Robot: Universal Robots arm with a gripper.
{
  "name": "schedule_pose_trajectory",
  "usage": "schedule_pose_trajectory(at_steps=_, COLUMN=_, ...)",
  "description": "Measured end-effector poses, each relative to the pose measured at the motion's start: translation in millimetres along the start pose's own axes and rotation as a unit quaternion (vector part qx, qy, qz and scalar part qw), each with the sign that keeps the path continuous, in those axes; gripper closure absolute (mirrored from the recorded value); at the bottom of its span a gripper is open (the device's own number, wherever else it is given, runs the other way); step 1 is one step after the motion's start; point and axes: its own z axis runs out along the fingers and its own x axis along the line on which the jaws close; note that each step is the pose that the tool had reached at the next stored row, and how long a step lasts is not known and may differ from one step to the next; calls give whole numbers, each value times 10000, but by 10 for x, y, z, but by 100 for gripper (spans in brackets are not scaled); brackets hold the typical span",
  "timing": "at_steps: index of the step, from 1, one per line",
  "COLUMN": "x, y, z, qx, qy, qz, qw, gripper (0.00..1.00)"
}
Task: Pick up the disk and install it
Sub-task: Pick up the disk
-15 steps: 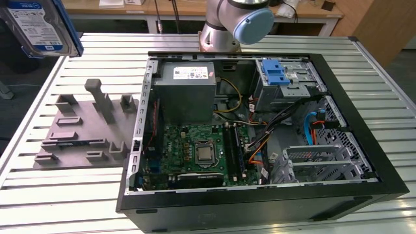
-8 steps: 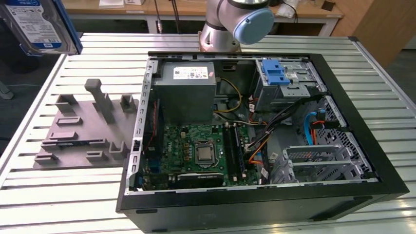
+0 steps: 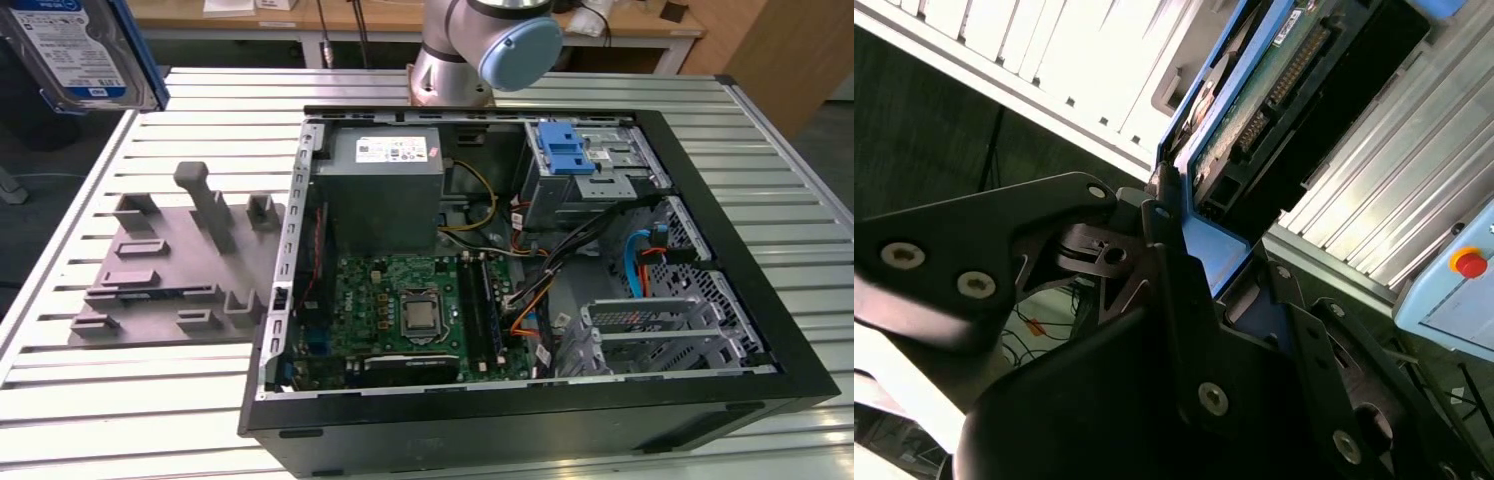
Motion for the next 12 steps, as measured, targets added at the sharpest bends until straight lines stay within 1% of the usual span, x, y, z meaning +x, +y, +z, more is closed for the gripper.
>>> schedule_pose_trajectory(at_steps=8, x=70, y=-1, z=-1, qx=0, qy=0, qz=0, qw=10000, gripper=64)
schedule_pose_trajectory(at_steps=12, x=87, y=-27, z=-1, qx=1, qy=0, qz=0, qw=10000, gripper=64)
